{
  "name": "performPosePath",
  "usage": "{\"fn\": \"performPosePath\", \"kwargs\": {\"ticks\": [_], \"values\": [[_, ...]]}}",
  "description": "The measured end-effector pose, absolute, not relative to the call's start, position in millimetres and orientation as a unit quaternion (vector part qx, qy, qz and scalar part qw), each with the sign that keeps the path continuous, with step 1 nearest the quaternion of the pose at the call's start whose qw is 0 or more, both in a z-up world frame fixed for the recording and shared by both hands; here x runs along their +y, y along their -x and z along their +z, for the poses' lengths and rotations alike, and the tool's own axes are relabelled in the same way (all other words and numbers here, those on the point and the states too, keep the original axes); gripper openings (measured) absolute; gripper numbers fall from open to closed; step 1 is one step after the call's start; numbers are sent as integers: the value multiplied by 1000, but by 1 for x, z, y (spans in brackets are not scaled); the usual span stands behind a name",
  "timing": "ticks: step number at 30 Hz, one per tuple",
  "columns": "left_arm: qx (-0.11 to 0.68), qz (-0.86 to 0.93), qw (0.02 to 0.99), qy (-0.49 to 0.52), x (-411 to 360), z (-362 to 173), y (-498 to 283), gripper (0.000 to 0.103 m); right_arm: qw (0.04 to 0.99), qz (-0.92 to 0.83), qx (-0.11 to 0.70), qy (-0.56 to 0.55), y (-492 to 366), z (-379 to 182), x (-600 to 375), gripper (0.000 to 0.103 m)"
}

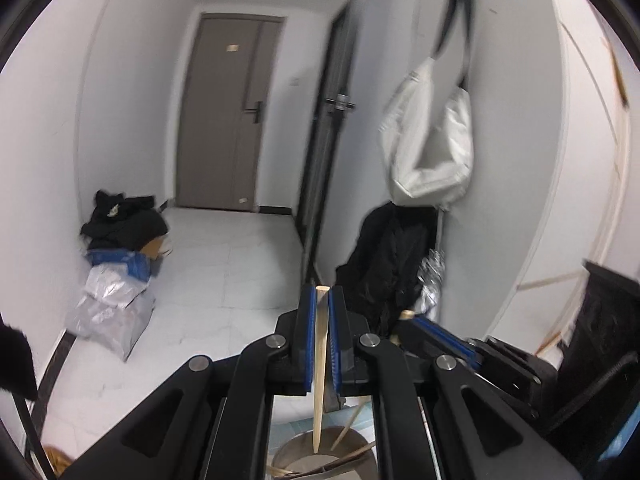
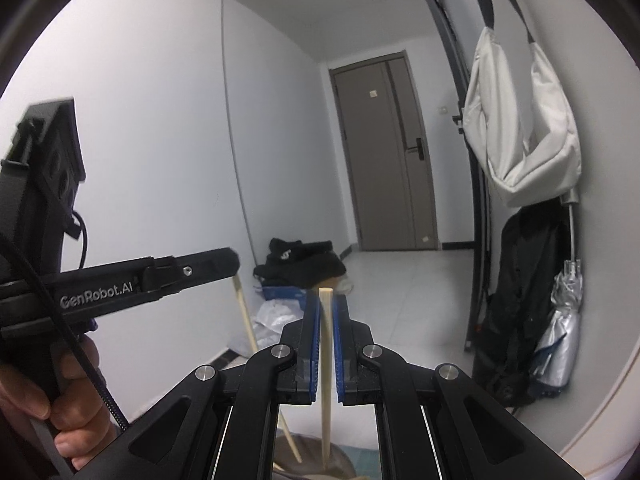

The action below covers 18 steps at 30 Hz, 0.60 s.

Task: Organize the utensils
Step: 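Lower the chopstick into the holder and open the right gripper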

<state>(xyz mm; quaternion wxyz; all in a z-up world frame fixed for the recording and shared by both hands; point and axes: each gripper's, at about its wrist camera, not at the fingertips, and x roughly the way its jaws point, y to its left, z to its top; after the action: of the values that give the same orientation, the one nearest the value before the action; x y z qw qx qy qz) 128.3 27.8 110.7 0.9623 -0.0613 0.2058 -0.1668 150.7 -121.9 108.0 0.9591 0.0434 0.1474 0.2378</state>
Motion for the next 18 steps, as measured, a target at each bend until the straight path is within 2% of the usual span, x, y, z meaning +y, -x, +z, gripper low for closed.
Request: {"fn": "performPosePath", "kwargs": {"ticks": [18], "values": [[256, -191, 947, 39, 23, 74, -136, 3, 943, 274, 190, -17, -147, 62, -118, 5]]}}
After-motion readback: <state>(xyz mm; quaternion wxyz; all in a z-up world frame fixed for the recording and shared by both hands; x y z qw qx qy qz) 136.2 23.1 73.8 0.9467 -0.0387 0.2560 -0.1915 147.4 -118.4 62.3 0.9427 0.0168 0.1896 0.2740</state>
